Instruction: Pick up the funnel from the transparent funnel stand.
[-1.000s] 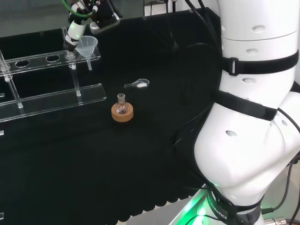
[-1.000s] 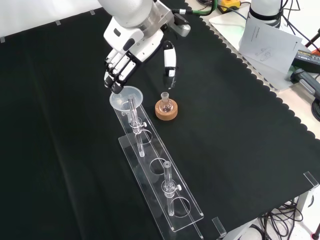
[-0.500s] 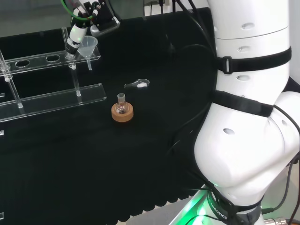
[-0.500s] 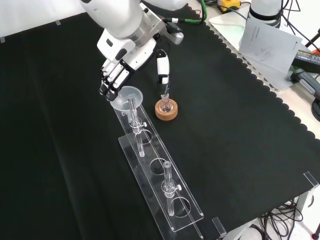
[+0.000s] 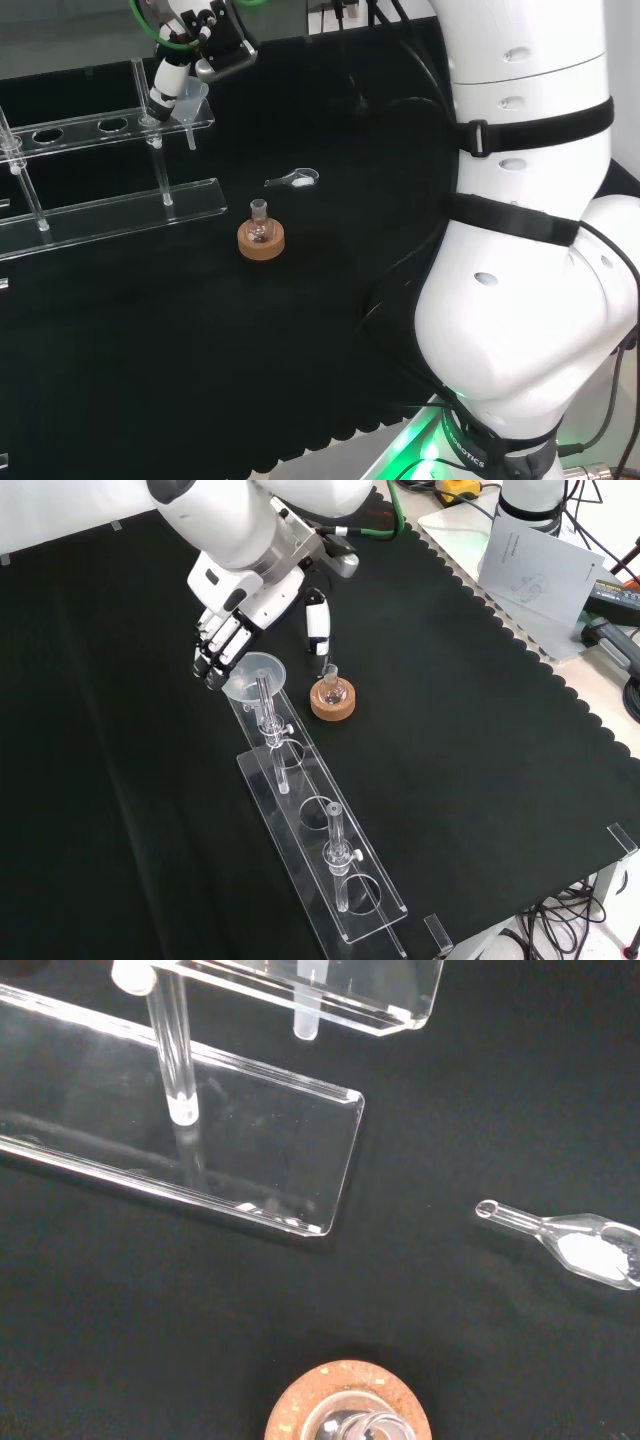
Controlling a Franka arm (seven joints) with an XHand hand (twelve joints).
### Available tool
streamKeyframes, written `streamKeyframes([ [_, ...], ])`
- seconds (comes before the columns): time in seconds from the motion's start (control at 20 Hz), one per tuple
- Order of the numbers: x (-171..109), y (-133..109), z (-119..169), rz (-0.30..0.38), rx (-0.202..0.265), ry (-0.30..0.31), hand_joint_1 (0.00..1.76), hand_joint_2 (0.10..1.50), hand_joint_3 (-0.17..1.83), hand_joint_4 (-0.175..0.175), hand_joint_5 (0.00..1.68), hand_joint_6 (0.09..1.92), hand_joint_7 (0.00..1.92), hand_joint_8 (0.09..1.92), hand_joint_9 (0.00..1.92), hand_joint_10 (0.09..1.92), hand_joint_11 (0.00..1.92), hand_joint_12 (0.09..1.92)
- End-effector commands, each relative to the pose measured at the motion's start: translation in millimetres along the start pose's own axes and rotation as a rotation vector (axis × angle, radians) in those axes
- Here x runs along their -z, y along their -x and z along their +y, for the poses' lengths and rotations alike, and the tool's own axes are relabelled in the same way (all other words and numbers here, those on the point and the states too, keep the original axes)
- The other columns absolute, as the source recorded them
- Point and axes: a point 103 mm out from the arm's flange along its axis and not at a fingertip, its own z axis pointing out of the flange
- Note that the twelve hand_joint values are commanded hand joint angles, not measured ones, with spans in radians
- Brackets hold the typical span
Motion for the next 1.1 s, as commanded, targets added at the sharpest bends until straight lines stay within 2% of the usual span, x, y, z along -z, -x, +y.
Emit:
streamKeyframes([
  [0.05,-6.0,7.8,5.6,0.005,-0.006,-0.009,0.57,0.75,0.11,0.030,0.00,0.09,0.00,0.09,0.00,0.56,0.14,1.56],
  [0.35,-9.7,11.3,9.3,0.007,-0.002,-0.013,0.57,0.75,0.11,0.027,0.00,0.09,0.02,0.09,0.00,0.67,0.15,1.57],
  [0.65,-10.9,1.1,13.6,-0.005,0.007,0.023,0.57,0.76,0.11,0.024,0.00,0.09,0.04,0.09,0.00,0.86,0.17,1.57],
  [1.1,-19.7,1.5,20.4,-0.024,0.003,-0.003,0.58,0.77,0.11,0.022,0.00,0.09,0.05,0.09,0.01,0.89,0.18,1.57],
])
